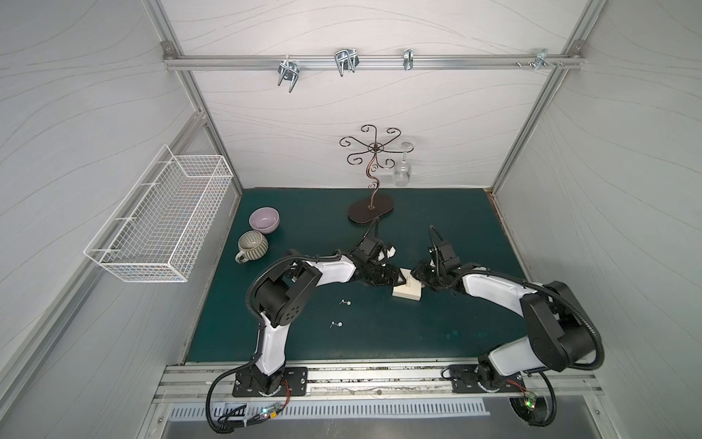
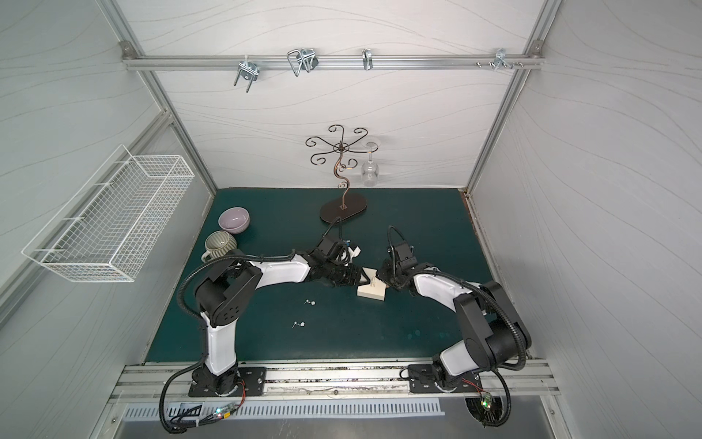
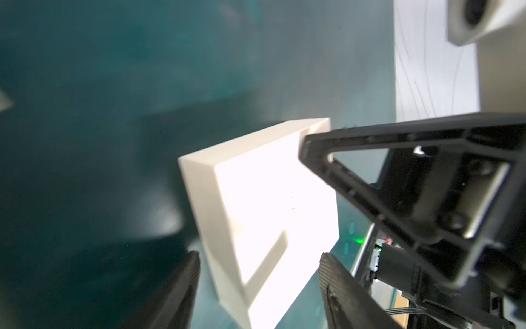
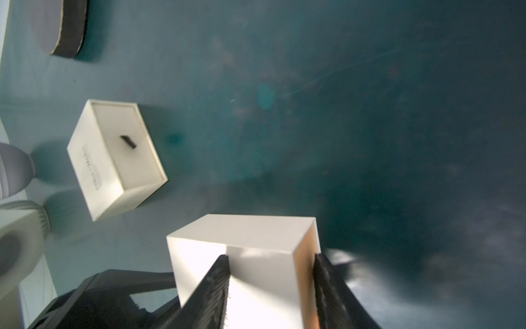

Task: Place the earrings into the drawer-style jewelry box
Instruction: Move the jewelry box to the center of the board.

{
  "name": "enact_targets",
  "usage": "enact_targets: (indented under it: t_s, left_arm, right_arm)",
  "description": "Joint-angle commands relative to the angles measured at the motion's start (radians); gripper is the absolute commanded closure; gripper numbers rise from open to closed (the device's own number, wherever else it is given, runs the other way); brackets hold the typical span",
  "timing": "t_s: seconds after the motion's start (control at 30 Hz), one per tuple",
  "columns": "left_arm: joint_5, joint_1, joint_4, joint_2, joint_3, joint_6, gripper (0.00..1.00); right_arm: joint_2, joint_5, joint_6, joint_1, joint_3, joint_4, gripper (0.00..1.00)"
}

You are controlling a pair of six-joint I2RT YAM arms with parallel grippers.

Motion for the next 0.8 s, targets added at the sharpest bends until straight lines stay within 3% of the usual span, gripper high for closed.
enact_targets:
  t_s: [0.0, 0.17, 0.43, 0.57, 0.77]
  left_arm:
    - [-0.049, 0.013, 0.060, -0.062, -0.032, -0.039, 0.31]
    - [-0.079, 0.032, 0.069, -0.094, -0.071, -0.074, 0.35]
    - [-0.047, 0.031, 0.084, -0.055, -0.036, -0.085, 0.41]
    - [-0.019, 0.031, 0.096, -0.032, -0.017, -0.092, 0.43]
    - [0.004, 0.032, 0.111, -0.015, -0.006, -0.100, 0.44]
  right_arm:
    - [0.003, 0.033, 0.010, 0.019, 0.028, -0.031, 0.51]
    - [-0.079, 0.049, -0.068, -0.011, 0.003, -0.108, 0.53]
    - [-0.211, -0.299, -0.212, -0.234, -0.182, 0.014, 0.72]
    - [-0.218, -0.400, -0.237, -0.263, -0.212, 0.064, 0.80]
    - [-0.166, -0.504, -0.233, -0.270, -0.219, 0.146, 0.80]
